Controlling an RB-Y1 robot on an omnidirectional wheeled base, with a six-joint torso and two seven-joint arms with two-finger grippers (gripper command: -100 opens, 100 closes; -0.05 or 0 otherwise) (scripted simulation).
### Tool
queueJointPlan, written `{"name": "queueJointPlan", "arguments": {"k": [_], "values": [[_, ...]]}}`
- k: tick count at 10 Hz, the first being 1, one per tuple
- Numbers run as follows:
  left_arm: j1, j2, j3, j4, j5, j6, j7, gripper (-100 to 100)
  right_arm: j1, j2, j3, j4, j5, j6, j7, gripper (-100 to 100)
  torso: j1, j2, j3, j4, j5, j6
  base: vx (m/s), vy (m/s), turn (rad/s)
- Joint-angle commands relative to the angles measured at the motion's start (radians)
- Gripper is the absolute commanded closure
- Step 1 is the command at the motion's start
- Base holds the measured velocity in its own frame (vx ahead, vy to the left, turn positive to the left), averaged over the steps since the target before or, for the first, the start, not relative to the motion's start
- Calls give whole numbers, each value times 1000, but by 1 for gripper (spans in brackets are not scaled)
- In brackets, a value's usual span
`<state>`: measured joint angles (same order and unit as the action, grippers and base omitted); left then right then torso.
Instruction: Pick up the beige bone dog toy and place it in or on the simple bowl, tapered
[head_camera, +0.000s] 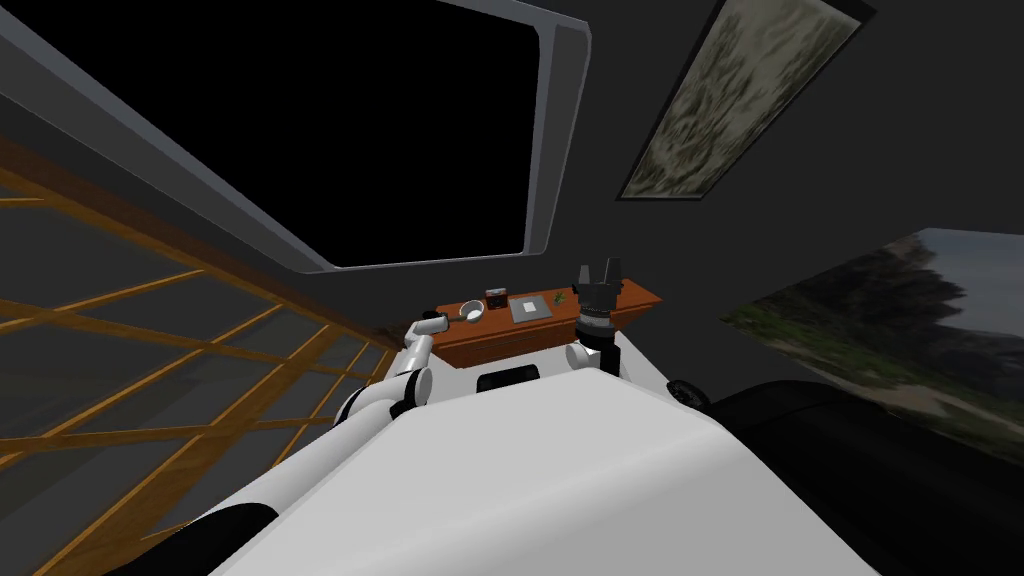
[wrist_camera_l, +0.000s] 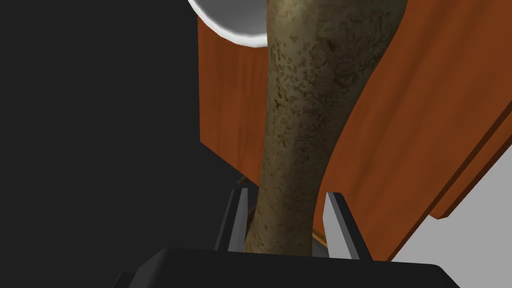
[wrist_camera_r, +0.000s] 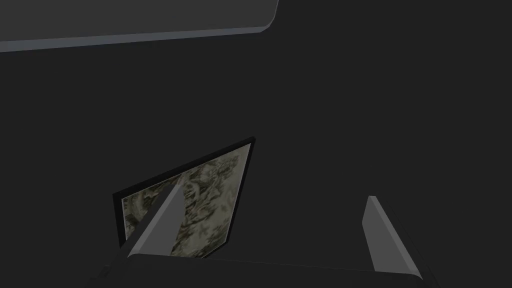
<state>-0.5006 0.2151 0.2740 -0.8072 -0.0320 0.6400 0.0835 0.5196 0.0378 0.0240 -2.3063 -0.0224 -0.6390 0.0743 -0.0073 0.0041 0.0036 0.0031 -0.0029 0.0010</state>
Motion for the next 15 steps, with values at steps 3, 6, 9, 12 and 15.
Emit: {"name": "queueJointPlan", "arguments": {"k": [3,6,9,12,15], "values": [[-29,15,18,-5,-13,73,22,100,0,0,0,0,0,0,0,0,-1,-1,-1,0,0,0,-3,-79,-142],[-58,28,37,-26,-25,146,44,100,0,0,0,0,0,0,0,0,-2,-1,-1,-1,-1,0,12,-84,-153],[-85,41,57,-48,-40,212,62,100,0,0,0,0,0,0,0,0,-3,-4,-2,0,-1,2,59,-75,-193],[-85,48,71,-59,-62,275,63,100,0,0,0,0,0,0,0,0,4,-8,-4,-1,-1,-1,123,2,-87],[-78,49,73,-63,-66,291,58,100,0,0,0,0,0,0,0,0,7,-3,-2,-2,1,-2,39,20,-23]]}}
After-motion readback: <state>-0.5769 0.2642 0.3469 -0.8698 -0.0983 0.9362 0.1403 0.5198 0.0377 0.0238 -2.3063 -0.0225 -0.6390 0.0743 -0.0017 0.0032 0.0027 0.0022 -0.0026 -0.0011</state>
